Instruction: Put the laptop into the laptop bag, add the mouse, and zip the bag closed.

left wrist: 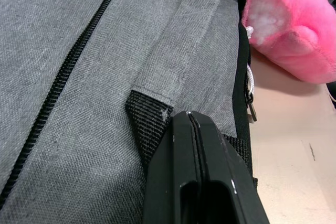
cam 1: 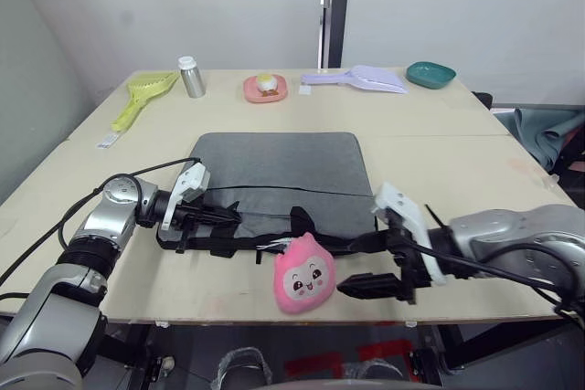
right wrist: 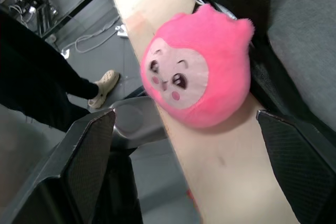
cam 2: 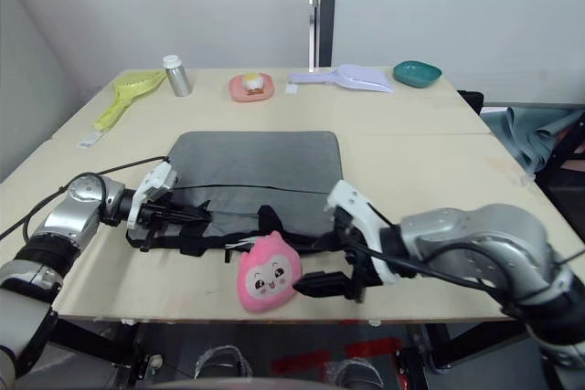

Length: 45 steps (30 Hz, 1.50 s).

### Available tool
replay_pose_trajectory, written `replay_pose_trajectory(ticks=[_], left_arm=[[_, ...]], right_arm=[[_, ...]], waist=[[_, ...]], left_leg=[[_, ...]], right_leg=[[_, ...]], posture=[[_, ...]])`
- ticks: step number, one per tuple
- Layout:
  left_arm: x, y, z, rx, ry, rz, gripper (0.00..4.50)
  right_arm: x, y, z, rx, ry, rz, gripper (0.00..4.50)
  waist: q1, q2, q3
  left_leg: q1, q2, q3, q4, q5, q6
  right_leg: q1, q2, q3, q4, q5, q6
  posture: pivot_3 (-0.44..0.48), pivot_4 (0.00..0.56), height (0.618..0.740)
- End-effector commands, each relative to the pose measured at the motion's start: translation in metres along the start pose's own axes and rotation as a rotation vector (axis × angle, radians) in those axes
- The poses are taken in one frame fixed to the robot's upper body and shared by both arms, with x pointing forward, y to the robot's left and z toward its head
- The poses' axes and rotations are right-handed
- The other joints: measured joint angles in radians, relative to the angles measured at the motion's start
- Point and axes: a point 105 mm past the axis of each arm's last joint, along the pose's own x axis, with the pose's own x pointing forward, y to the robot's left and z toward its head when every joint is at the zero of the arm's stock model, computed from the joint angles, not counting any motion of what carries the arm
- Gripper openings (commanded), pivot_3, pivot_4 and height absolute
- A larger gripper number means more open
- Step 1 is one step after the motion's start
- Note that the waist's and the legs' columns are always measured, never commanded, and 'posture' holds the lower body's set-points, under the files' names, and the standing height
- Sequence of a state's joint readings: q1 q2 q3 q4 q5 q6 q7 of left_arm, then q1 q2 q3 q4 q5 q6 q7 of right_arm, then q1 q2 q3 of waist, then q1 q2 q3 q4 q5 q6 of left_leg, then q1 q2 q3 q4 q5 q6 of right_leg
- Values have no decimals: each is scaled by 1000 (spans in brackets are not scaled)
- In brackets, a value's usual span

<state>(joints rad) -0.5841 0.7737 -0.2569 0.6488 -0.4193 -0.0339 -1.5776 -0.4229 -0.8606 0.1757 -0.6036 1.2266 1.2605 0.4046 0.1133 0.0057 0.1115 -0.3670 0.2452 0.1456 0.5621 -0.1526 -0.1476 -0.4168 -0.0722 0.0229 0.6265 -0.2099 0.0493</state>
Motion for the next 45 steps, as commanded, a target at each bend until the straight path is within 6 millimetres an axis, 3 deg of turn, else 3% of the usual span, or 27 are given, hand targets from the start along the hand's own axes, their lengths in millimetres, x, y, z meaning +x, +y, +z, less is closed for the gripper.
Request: replay_pose_trajectory(ticks=[1,9,14,15,27,31,36,43,45], left_arm=[[11,-18,-25,-120,57,-96,0],[14,-24,-33,-170,57,-106,0],[14,-25,-39,-177,69,-97,0],[14,-24,-40,-179,69,-92,0],[14,-29,-55,-207,118,-104,0],[15,-31,-63,-210,147,-111,0],[15,-38,-78,-247,189,-126,0],[15,-41,-91,-280,217,-124,0],[16,-42,-94,-285,221,-127,0]], right_arm=[[14,-11,2,-26,7,-25,4485],[51,-9,1,-37,34,53,4485],[58,-1,8,-15,11,133,4485],[58,1,7,-12,13,146,3981],[43,7,1,-41,23,185,53],[37,0,0,-28,12,141,53],[4,1,-8,-27,-7,119,53],[-25,-22,-31,1,62,-55,53],[-37,-36,-40,0,106,-135,53]], waist=[[0,0,0],[-9,0,-2],[-8,0,-2],[-8,0,-2],[-8,2,-5],[-8,5,-8],[-5,9,-14],[-9,17,-22],[-10,17,-23]], left_leg=[[-1,0,0,0,1,-1],[0,-1,0,-2,1,-2],[0,-1,0,-2,1,-2],[0,-1,0,-2,1,-2],[0,-1,0,-2,1,-2],[1,-1,0,-2,1,-2],[1,-2,1,-3,-2,3],[12,-2,4,-5,-2,4],[17,-4,6,-8,-3,4]], right_leg=[[0,0,0,0,0,0],[0,0,0,-1,0,0],[0,-1,0,-1,0,0],[0,-1,0,-1,0,0],[0,-1,0,-2,0,0],[0,-1,0,-1,0,1],[1,-2,1,-2,-1,2],[7,-3,4,-3,-2,5],[9,-5,7,-3,-11,19]], posture=[[0,150,740],[0,150,740],[0,150,740],[0,150,740],[0,150,740],[0,150,740],[0,150,740],[0,150,740],[0,150,740]])
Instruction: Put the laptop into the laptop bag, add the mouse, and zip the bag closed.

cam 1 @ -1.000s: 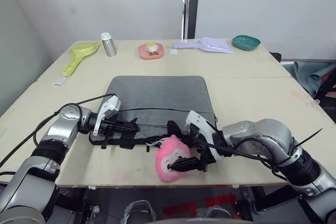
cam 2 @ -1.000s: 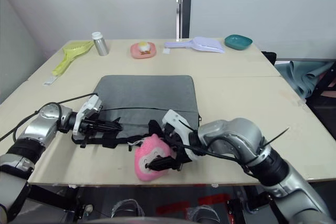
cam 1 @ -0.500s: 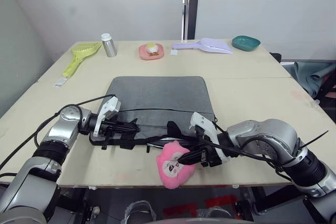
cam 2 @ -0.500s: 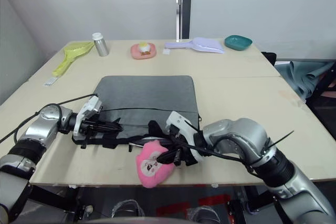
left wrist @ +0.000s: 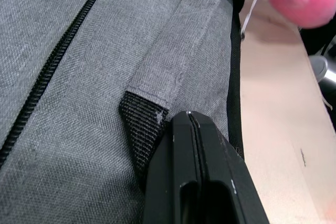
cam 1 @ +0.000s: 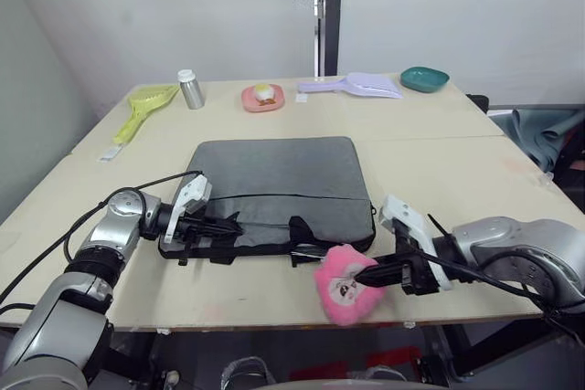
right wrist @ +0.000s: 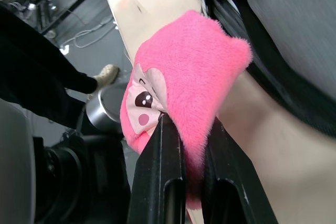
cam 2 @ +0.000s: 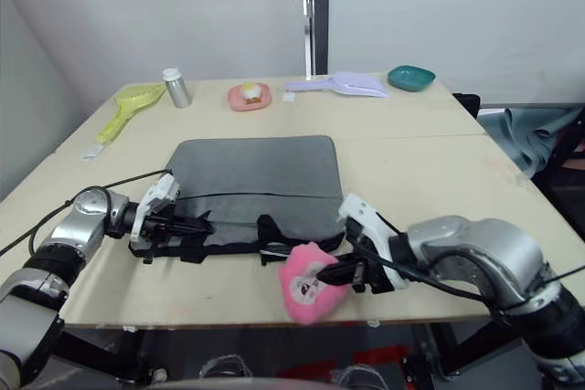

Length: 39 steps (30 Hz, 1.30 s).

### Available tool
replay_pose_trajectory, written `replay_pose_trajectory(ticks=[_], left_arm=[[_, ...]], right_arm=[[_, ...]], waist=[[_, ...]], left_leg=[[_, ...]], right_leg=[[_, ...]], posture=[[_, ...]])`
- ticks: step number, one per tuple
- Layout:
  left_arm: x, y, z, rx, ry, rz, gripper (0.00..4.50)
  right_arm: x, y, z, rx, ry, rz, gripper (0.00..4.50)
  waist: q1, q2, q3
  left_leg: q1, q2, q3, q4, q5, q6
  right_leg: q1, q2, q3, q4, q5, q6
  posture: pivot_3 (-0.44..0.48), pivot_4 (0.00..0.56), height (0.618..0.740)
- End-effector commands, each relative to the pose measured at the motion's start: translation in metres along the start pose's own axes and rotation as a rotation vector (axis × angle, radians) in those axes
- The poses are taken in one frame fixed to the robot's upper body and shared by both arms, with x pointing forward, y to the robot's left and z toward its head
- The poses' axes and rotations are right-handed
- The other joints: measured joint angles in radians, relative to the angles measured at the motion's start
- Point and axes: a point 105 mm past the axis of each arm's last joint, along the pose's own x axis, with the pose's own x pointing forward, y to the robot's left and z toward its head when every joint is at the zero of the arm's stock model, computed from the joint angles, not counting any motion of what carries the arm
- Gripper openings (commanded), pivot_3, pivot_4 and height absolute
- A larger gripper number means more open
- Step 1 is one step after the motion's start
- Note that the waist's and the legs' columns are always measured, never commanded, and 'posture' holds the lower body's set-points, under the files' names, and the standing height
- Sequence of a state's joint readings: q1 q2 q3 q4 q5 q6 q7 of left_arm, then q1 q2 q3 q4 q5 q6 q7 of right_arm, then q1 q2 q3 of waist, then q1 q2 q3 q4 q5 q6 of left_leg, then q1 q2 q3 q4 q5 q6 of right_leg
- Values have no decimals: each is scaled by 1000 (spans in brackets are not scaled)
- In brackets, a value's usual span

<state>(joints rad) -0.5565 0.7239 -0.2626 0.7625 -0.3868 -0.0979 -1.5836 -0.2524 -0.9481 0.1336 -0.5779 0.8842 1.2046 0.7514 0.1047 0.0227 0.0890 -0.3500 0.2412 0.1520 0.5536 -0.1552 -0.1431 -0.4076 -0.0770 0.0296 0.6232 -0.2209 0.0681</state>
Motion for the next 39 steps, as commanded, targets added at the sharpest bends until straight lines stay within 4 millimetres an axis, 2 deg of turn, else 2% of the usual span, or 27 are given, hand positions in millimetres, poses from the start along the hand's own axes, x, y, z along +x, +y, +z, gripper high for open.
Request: replay_pose_trajectory(ticks=[1,7,11,15,18,21,25,28,35,39], left_arm=[[8,-33,-69,-214,222,-119,0],[10,-36,-71,-203,227,-134,0],[8,-41,-75,-175,251,-148,0],[6,-47,-82,-149,279,-165,0],[5,-53,-86,-139,294,-184,0],[6,-58,-90,-133,297,-199,0],[7,-65,-95,-124,308,-225,0],[5,-73,-103,-123,324,-244,0],[2,-83,-113,-138,333,-257,0],[4,-83,-113,-145,319,-251,0]], right_arm=[[-23,-22,-4,-46,25,-143,53],[-51,-45,-18,-51,73,-244,53],[-80,-73,-26,-57,116,-358,53],[-97,-95,-32,-125,205,-440,53],[-105,-109,-29,-180,239,-483,53],[-103,-121,-17,-264,254,-516,53],[-86,-140,23,-407,205,-599,53],[-74,-140,44,-487,176,-599,53],[-56,-137,67,-588,141,-605,53],[-60,-154,78,-560,104,-728,53]], waist=[[-2,1,-1],[-5,2,-2],[-7,2,-3],[-14,3,-3],[-17,3,-4],[-19,4,-5],[-33,7,-9],[-35,8,-10],[-39,11,-13],[-51,12,-14]], left_leg=[[1,0,0,0,0,0],[1,-2,1,-1,0,1],[1,-5,3,-2,-1,3],[1,-10,4,-3,-1,6],[1,-11,5,-4,-1,6],[0,-11,7,-4,-2,7],[0,-12,9,-5,-3,8],[0,-12,10,-5,-3,8],[1,-12,12,-9,-3,9],[1,-12,14,-9,-3,9]], right_leg=[[0,0,1,0,0,0],[0,-3,2,-1,-1,1],[0,-6,2,-2,-2,3],[-1,-9,3,-2,-2,4],[-1,-9,3,-2,-3,5],[-2,-10,3,-3,-3,5],[-3,-10,3,-3,-3,6],[-4,-11,3,-2,-3,6],[-4,-11,4,-4,-1,2],[-5,-11,6,-4,-4,7]], posture=[[0,150,740],[0,150,740],[0,150,740],[0,150,740],[0,150,740],[0,150,740],[0,150,740],[0,150,740],[0,150,740],[0,150,740]])
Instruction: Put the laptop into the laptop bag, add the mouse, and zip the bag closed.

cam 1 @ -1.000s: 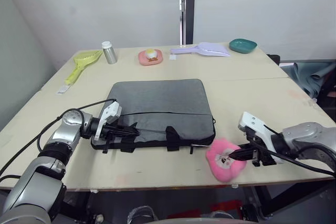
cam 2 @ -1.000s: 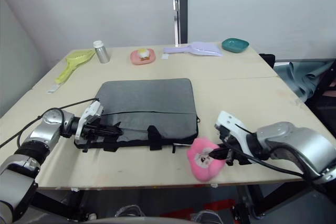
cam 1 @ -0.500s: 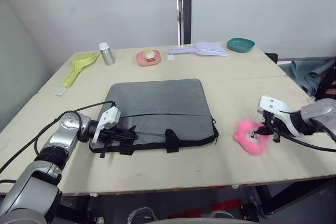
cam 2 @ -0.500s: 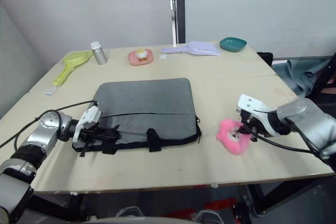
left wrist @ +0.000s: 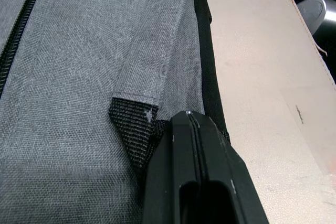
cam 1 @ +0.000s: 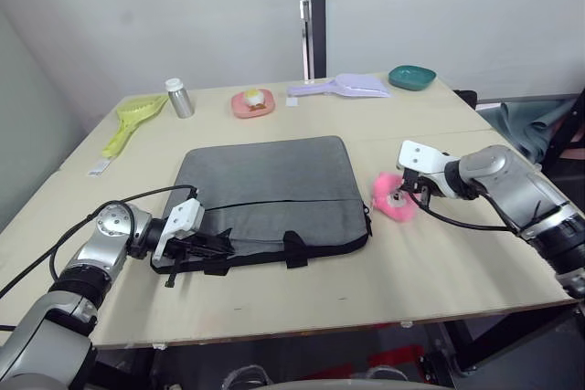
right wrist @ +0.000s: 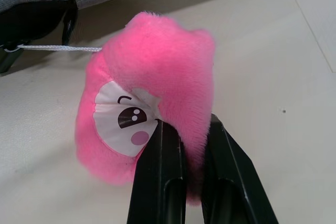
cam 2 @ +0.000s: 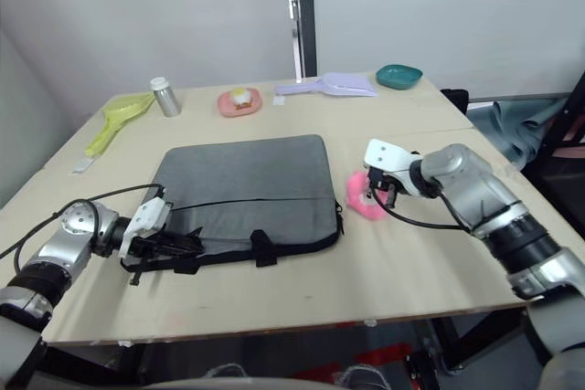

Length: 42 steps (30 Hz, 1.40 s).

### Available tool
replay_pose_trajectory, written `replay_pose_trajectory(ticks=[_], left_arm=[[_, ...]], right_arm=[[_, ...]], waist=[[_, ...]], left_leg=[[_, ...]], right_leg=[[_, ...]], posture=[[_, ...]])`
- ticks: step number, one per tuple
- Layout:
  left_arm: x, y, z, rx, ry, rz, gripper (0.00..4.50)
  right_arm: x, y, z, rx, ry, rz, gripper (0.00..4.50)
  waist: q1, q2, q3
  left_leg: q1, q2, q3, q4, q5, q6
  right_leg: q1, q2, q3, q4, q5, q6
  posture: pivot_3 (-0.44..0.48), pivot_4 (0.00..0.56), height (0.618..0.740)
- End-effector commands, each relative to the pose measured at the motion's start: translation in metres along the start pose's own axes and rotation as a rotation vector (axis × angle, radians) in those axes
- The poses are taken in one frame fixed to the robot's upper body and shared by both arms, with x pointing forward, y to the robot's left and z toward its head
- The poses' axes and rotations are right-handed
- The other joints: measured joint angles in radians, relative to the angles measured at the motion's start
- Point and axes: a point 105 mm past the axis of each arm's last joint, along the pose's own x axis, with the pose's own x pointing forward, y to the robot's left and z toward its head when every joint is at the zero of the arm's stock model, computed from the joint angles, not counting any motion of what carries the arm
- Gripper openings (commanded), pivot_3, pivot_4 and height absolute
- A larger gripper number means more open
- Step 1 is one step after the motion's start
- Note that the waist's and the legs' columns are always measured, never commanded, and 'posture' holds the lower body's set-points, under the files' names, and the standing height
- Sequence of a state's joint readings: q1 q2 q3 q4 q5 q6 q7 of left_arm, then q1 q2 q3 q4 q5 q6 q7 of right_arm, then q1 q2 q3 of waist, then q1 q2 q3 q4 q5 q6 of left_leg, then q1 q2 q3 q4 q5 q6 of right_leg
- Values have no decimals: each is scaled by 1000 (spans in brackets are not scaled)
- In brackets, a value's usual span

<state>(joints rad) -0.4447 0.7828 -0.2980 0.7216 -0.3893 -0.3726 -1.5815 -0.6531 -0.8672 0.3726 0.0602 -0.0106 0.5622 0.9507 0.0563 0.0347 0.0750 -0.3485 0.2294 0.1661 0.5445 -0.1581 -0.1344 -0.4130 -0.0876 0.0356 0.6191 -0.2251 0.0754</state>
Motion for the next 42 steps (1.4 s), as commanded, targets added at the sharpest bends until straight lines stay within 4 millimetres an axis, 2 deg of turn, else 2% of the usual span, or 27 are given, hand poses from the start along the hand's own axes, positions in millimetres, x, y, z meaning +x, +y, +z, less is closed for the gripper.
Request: replay_pose_trajectory(ticks=[1,3,5,7,10,15,17,20,22,25,27,29,31,36,39,40,42], left_arm=[[20,-75,-77,-331,212,-252,0],[20,-74,-76,-329,208,-247,0],[21,-69,-72,-324,190,-232,0],[22,-61,-65,-330,161,-208,0],[20,-54,-60,-325,148,-190,0],[17,-40,-47,-310,102,-141,0],[14,-27,-33,-299,58,-100,0],[1,-16,-15,-269,26,-55,0],[-9,-12,-3,-262,0,-15,0],[-18,-12,7,-253,-12,22,0],[-38,-4,32,-229,-85,167,0],[-55,-6,54,-218,-124,242,553],[-67,-12,66,-217,-118,278,1229],[-103,-23,102,-261,-151,394,2994],[-120,-31,112,-330,-151,427,4055],[-132,-34,117,-349,-152,457,4399],[-166,-42,110,-440,-85,564,4456]], right_arm=[[-9,-34,7,-4,-2,-175,53],[-10,-40,5,31,-2,-203,53],[-14,-23,6,77,-43,-98,53],[-20,-3,4,177,-61,29,858],[-26,5,-4,274,-50,84,1873],[-43,-3,-10,439,-113,94,3635],[-63,-22,-16,519,-154,51,4321],[-96,-36,-21,597,-219,39,4449],[-117,-32,-19,611,-264,79,4449],[-132,-24,-16,609,-295,120,4449],[-147,-19,-25,603,-311,72,4449],[-155,-14,-31,598,-310,21,4500],[-155,-8,-34,605,-313,3,4500],[-154,3,-36,627,-335,-8,4500],[-152,7,-35,624,-338,-7,4500],[-153,8,-35,623,-338,-9,4500],[-155,11,-34,617,-342,-13,4500]], waist=[[-3,0,0],[-3,0,0],[-2,0,0],[6,0,0],[12,1,0],[12,1,0],[15,-1,1],[27,-4,9],[27,-7,15],[23,-14,23],[20,-17,27],[20,-26,35],[21,-31,40],[32,-40,46],[37,-41,47],[37,-40,48],[38,-42,51]], left_leg=[[0,0,1,0,0,0],[0,0,3,0,0,0],[0,0,4,0,0,0],[0,0,5,-2,0,0],[1,0,5,-5,0,0],[0,0,6,-5,0,0],[-1,0,7,-5,0,1],[-3,0,8,-5,0,1],[-5,0,9,-6,0,1],[-6,4,9,-9,-3,1],[-11,7,9,-9,-5,0],[-24,16,8,-1,-4,5],[-35,20,4,6,-6,5],[-35,20,4,10,-10,5],[-34,20,4,11,-10,5],[-34,20,4,12,-10,5],[-34,20,3,13,-10,5]], right_leg=[[0,0,1,0,0,0],[0,-1,1,0,0,0],[-1,-1,2,0,0,0],[-1,-2,2,-1,0,0],[-1,-1,2,-3,0,0],[-2,-2,3,-4,-1,1],[-4,-2,4,-4,-1,1],[-6,-2,4,-4,0,0],[-8,-1,3,-6,8,-13],[-9,3,2,-8,6,-16],[-13,6,1,-8,4,-17],[-23,14,-1,-8,4,-20],[-31,18,-5,-7,5,-21],[-30,18,-5,-8,5,-22],[-29,18,-5,-6,5,-22],[-28,18,-4,-6,5,-22],[-28,18,-4,-4,5,-22]], posture=[[0,150,740],[0,150,740],[0,150,740],[0,150,740],[0,150,740],[0,150,740],[0,150,740],[0,150,740],[0,150,740],[0,150,740],[0,150,740],[0,150,740],[0,150,740],[0,150,740],[0,150,740],[0,150,740],[0,150,740]])
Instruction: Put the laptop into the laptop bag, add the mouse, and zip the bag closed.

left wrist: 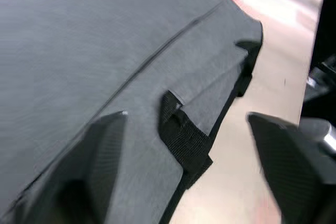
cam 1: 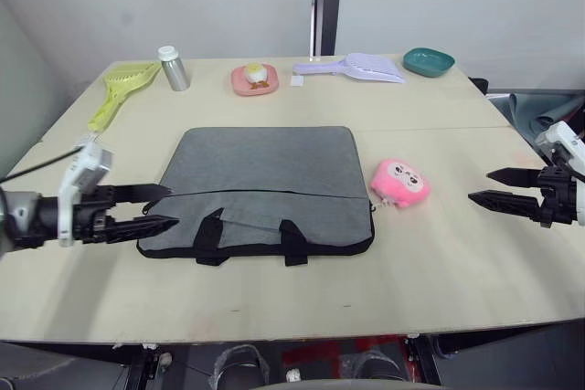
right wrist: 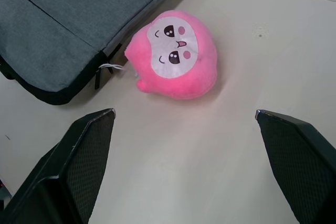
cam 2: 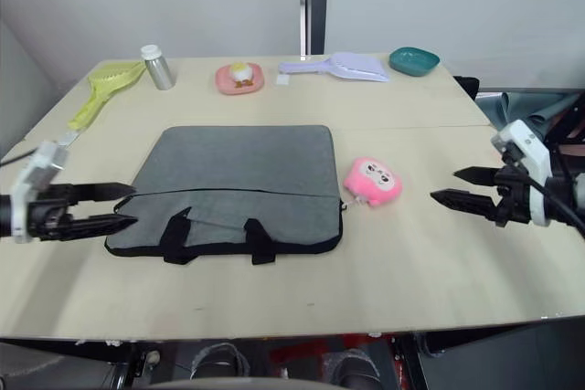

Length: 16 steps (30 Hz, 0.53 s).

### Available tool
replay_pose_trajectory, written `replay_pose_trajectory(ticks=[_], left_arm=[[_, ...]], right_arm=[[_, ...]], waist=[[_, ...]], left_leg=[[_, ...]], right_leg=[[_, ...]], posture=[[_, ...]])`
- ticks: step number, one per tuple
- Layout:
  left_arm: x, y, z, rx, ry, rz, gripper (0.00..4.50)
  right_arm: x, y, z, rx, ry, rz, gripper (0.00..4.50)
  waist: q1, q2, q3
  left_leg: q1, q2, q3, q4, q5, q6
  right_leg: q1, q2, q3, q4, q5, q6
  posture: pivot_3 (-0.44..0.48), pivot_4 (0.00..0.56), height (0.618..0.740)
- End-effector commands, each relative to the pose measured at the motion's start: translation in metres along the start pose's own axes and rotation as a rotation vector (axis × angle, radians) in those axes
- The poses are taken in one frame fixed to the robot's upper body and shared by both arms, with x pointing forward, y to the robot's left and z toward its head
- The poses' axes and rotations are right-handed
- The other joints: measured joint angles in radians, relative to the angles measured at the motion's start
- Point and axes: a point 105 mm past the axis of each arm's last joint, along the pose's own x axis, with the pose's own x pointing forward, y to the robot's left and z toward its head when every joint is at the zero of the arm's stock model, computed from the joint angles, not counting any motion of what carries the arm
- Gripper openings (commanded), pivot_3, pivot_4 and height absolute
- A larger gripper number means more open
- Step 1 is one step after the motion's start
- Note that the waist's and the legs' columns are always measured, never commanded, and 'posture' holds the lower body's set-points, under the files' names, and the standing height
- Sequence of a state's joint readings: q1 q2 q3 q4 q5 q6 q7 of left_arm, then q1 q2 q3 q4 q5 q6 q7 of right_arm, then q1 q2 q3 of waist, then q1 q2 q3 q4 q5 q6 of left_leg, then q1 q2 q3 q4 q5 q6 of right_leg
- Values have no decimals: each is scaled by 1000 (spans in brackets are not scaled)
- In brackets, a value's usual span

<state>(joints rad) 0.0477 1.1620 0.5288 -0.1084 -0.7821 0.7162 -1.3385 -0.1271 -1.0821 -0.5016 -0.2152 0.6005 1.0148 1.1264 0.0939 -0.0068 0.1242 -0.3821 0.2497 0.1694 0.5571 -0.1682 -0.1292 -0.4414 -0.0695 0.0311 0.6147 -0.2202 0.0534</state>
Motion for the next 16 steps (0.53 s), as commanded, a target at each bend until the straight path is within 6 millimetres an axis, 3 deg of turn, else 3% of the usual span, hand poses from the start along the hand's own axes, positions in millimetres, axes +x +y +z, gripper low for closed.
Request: replay_pose_trajectory(ticks=[1,4,7,10,16], left_arm=[[-53,9,2,-49,96,175,4456],[-90,26,-19,-47,230,342,4456],[-119,45,-18,-69,199,503,4456],[-125,49,-19,-93,148,516,4456],[-115,55,-31,-191,85,499,4456]], right_arm=[[-12,5,11,-47,-43,-26,4500],[-16,5,7,-45,-31,-45,4500],[-18,3,8,-46,-37,-57,4500],[-14,4,8,-66,-34,-51,4500],[-4,8,9,-91,-44,-30,4500]], waist=[[-2,-1,3],[-4,-1,4],[1,-2,6],[7,-3,6],[9,-3,7]], left_leg=[[0,0,-1,0,0,0],[1,0,0,1,-1,1],[3,0,-1,2,-1,2],[4,0,-4,6,-1,2],[7,-1,-3,10,-1,3]], right_leg=[[0,0,0,0,0,0],[3,0,0,-2,0,0],[4,0,0,0,0,1],[7,-1,-2,2,0,0],[9,-3,-1,8,1,0]], posture=[[0,150,740],[0,150,740],[0,150,740],[0,150,740],[0,150,740]])
